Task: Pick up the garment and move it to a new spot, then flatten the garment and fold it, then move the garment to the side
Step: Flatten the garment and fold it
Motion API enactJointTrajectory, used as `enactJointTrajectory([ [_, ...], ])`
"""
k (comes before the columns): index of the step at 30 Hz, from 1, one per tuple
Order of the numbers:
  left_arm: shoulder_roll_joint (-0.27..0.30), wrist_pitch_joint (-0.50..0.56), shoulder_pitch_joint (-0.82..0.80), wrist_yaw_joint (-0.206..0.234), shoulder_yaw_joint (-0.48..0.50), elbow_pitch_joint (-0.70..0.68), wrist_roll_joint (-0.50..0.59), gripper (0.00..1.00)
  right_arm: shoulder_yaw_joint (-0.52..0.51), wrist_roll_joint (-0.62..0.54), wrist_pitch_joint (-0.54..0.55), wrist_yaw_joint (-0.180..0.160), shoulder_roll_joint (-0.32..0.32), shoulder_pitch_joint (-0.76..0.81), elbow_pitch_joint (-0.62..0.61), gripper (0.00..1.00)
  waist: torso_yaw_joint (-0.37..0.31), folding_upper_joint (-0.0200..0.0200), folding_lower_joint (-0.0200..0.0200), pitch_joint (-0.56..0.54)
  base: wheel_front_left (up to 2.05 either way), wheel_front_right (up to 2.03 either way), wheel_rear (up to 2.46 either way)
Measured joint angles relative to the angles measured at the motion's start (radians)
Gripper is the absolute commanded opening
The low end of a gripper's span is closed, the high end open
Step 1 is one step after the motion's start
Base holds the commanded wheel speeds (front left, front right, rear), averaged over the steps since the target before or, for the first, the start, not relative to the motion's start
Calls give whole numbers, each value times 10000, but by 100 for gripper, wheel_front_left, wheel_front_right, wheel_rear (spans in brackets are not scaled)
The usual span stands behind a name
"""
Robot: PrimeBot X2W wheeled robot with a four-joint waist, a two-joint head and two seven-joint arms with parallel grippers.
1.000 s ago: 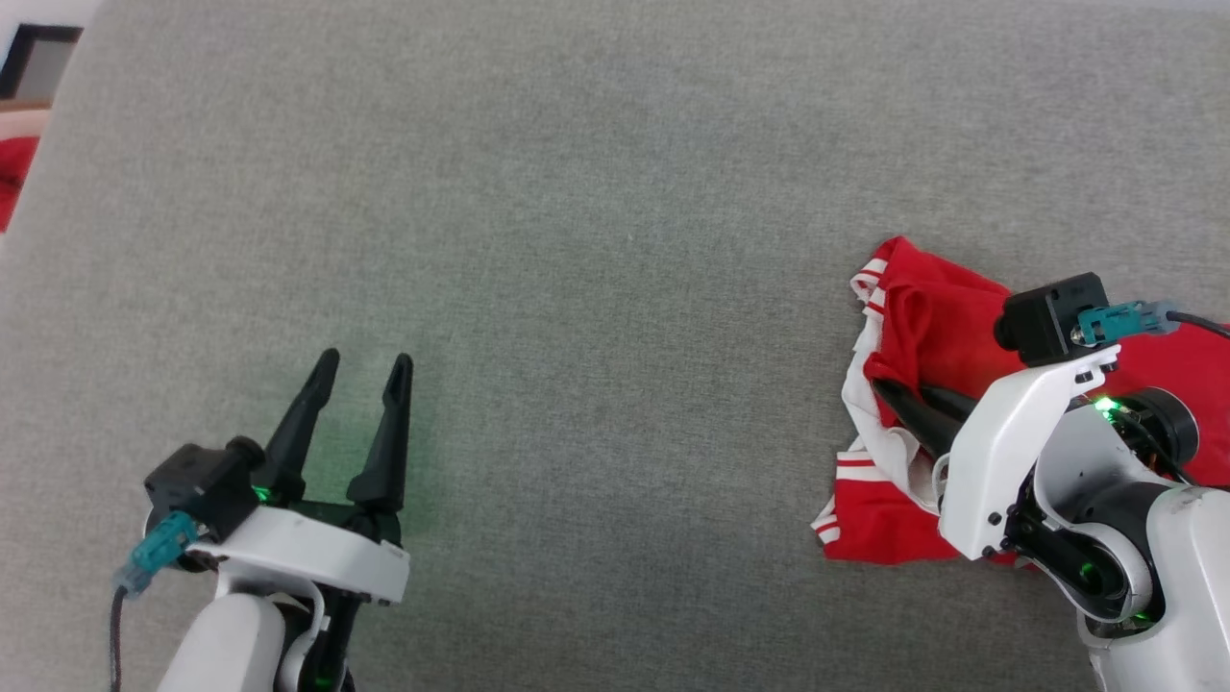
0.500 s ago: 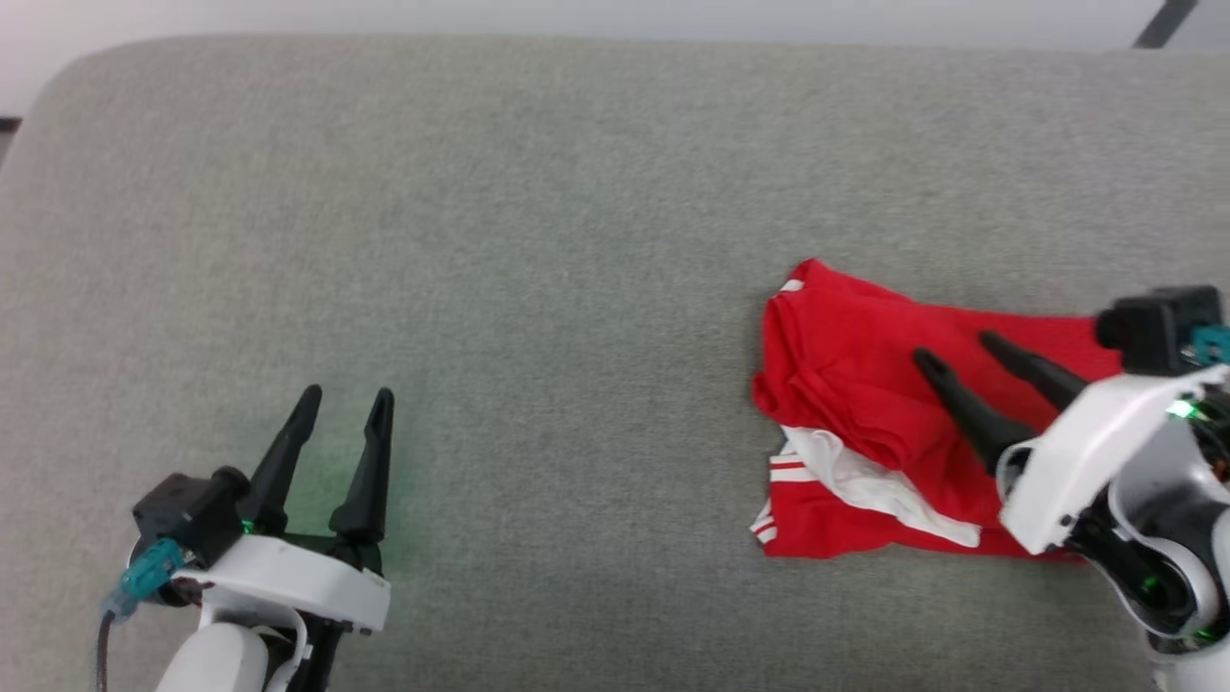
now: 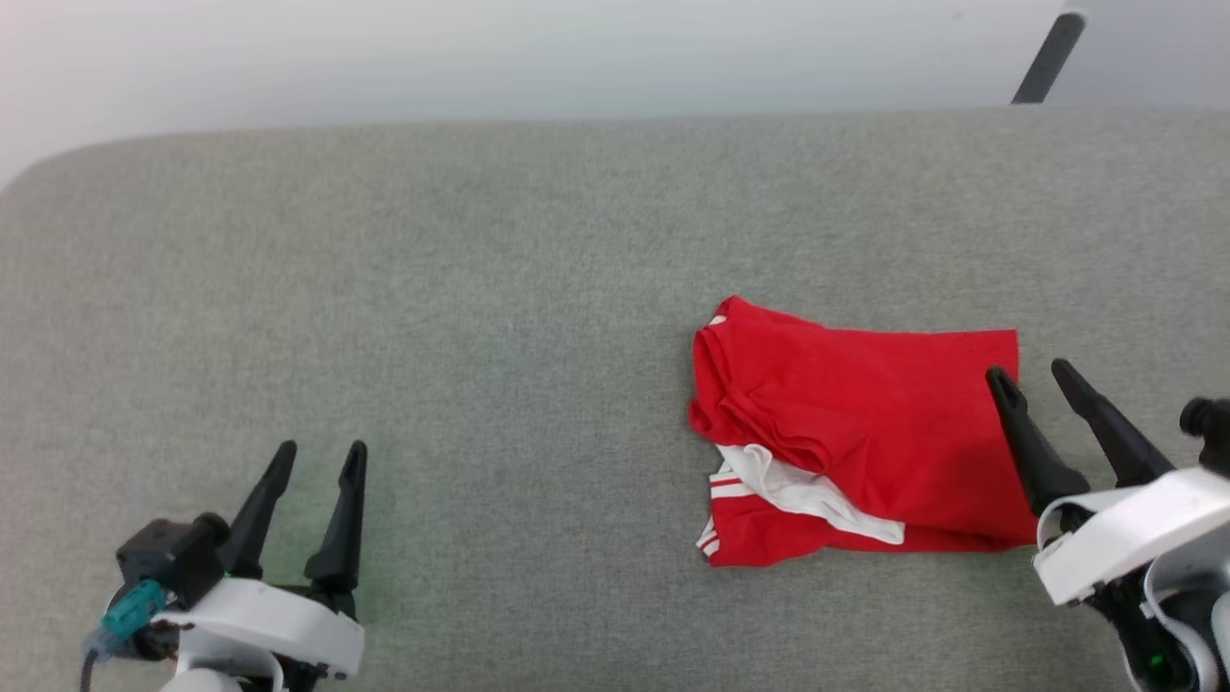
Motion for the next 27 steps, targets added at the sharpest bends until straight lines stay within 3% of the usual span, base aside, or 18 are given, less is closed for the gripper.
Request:
enactJointTrajectory([
  [10, -234, -2, 762, 0, 476, -339, 700, 100, -17, -435, -1862, 0, 13, 1129, 128, 100, -239, 0, 0, -966, 0, 0, 0],
  [27, -892, -2, 2078, 0, 1346, -1411, 1308, 100, -1106, -1289, -2796, 0, 430, 2562, -270, 100, 36, 0, 0, -1854, 0, 0, 0],
])
